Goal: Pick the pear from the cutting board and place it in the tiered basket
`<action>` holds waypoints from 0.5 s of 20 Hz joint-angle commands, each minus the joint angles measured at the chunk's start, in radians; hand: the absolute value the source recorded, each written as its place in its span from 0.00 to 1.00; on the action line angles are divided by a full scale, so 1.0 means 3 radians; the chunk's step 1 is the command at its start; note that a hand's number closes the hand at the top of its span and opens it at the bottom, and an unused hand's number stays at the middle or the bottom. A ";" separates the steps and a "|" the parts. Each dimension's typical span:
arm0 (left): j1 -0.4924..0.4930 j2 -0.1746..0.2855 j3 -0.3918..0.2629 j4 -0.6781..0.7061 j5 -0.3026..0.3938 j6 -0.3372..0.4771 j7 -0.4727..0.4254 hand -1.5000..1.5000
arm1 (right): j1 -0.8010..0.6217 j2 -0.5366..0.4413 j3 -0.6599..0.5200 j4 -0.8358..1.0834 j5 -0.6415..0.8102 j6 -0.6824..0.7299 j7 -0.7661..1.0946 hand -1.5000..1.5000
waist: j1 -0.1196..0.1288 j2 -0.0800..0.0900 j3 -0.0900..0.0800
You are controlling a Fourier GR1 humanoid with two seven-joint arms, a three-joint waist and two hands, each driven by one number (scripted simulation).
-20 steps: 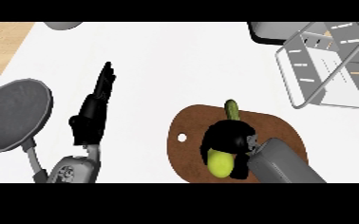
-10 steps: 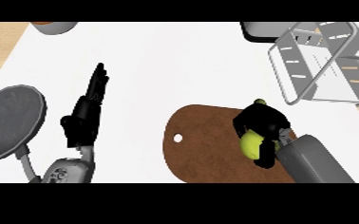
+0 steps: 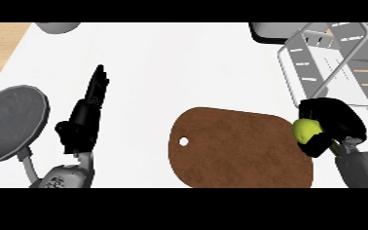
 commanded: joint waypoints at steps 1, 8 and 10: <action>-0.0109 0.0003 0.0071 0.0082 0.0020 0.0000 0.0004 0.50 | 0.0210 -0.0154 -0.0381 -0.0579 -0.0149 0.0084 0.0301 1.00 | -0.0008 0.0002 -0.0004; -0.0060 -0.0086 -0.0077 0.0074 -0.0049 -0.0006 0.0041 0.50 | 0.0007 -0.0507 -0.1235 -0.1234 -0.0665 0.0459 0.0489 1.00 | 0.0025 0.0005 -0.0003; -0.0056 -0.0208 -0.0145 0.0124 -0.0171 0.0149 -0.0032 0.50 | 0.0078 -0.0600 -0.1456 -0.1505 -0.0864 0.0733 0.0595 1.00 | 0.0023 0.0006 -0.0003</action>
